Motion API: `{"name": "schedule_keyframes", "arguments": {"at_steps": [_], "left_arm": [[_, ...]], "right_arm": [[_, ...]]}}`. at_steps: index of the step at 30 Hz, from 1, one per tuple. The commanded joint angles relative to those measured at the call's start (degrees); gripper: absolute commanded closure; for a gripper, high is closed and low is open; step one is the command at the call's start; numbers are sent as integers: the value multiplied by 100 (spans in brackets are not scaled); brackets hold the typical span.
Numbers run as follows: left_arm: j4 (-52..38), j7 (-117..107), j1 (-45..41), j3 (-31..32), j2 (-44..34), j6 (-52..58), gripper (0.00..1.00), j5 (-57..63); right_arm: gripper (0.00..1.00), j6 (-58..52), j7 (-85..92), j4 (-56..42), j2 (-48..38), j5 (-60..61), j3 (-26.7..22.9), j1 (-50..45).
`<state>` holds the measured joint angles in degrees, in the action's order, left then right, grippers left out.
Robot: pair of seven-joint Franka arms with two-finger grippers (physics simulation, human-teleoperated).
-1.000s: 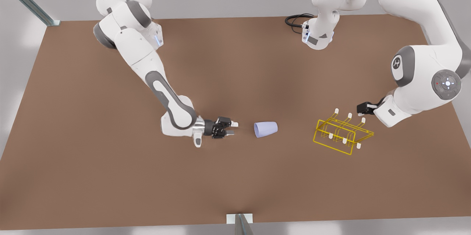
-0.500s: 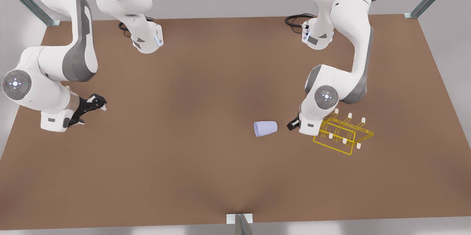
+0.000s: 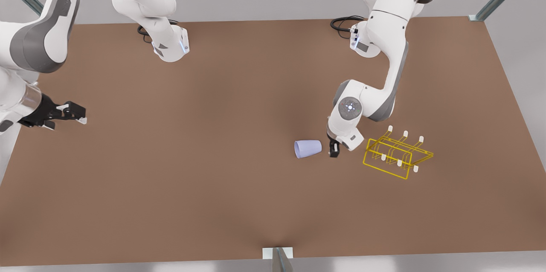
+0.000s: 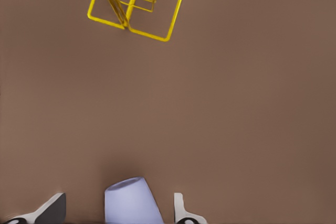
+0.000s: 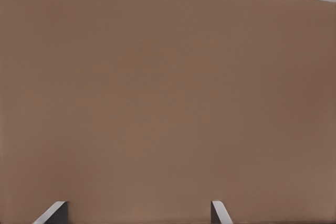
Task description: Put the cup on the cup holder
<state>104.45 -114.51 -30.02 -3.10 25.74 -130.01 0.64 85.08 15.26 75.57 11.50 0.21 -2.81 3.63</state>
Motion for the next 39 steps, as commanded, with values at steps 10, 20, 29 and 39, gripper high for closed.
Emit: {"name": "schedule_keyframes", "arguments": {"at_steps": [10,20,29,39], "left_arm": [[-135,-4721,-39,204,467,-367,0,-29],[-373,-3851,-56,406,749,-305,0,33],[-496,-1873,-127,406,880,-376,0,41],[-619,-1882,-127,406,1091,-446,0,24]], "right_arm": [[0,-61,-1412,-104,63,58,0,-20],[0,149,-1421,-192,72,67,-9,-3],[0,167,-1456,-192,72,76,0,-20],[0,255,-1465,-183,72,76,8,-55]]}}
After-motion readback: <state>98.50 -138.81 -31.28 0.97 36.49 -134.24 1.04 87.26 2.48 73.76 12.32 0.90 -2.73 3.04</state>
